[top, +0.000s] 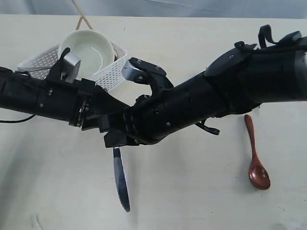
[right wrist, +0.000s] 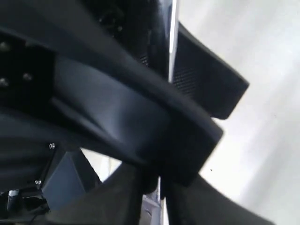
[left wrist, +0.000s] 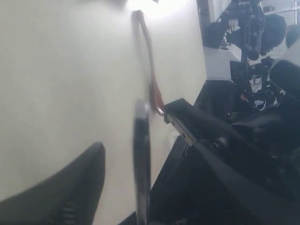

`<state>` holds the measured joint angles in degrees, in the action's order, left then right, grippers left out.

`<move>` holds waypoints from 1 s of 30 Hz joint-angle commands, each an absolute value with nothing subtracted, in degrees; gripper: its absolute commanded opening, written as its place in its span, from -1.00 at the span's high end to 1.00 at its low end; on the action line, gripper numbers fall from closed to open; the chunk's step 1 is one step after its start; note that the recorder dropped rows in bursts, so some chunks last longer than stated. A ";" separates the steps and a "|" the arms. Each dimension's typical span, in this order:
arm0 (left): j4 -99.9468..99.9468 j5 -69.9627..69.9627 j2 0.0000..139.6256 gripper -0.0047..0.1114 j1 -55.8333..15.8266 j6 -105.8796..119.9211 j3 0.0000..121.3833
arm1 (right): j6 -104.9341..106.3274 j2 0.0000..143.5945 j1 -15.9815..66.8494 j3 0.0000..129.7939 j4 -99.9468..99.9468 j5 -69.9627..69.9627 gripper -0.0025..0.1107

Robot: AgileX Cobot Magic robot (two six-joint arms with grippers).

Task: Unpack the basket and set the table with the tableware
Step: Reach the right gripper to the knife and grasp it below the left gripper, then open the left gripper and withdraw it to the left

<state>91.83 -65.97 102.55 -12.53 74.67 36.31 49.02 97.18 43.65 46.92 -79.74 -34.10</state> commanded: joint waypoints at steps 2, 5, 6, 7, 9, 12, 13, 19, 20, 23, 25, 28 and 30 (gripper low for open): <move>91.72 -66.81 101.27 0.04 -12.61 75.56 36.08 | 47.70 96.87 43.48 47.19 -79.38 -33.40 0.96; 91.72 -66.40 101.25 0.04 -12.61 75.56 36.08 | 47.60 96.72 43.48 47.19 -79.38 -33.50 0.96; 91.72 -66.40 101.25 0.04 -12.61 75.56 36.08 | 47.48 96.74 43.48 47.19 -79.38 -33.50 0.96; 91.72 -66.40 101.25 0.04 -12.61 75.56 36.08 | 47.50 96.61 43.38 47.19 -79.38 -33.50 0.96; 91.72 -66.40 101.25 0.04 -12.61 75.56 36.08 | 47.11 96.51 43.06 47.19 -79.38 -33.92 0.96; 91.72 -66.40 101.25 0.04 -12.61 75.56 36.08 | 47.10 95.73 40.34 46.96 -79.38 -36.06 0.96; 91.72 -66.40 101.25 0.04 -12.61 75.56 36.08 | 47.10 95.16 39.01 46.60 -79.38 -36.67 0.96; 91.58 -66.15 101.25 0.06 -12.61 75.21 36.08 | 46.26 91.19 32.77 42.86 -75.39 -39.14 0.96; 91.30 -66.35 101.25 0.10 -12.61 74.95 36.08 | 46.26 90.83 32.25 41.93 -75.31 -39.14 0.96; 89.97 -66.90 101.25 0.43 -12.61 74.95 36.08 | 46.26 90.15 32.08 40.12 -75.20 -38.76 0.96; 88.73 -68.42 101.25 0.77 -12.61 74.67 36.08 | 46.26 90.15 32.20 39.23 -75.58 -37.97 0.96; 88.10 -69.96 99.84 0.92 -12.61 76.64 32.98 | 46.26 90.12 33.01 39.07 -76.81 -36.10 0.96; 86.96 -66.20 96.79 0.92 -12.61 76.87 29.08 | 46.26 90.12 33.01 39.07 -76.81 -35.96 0.96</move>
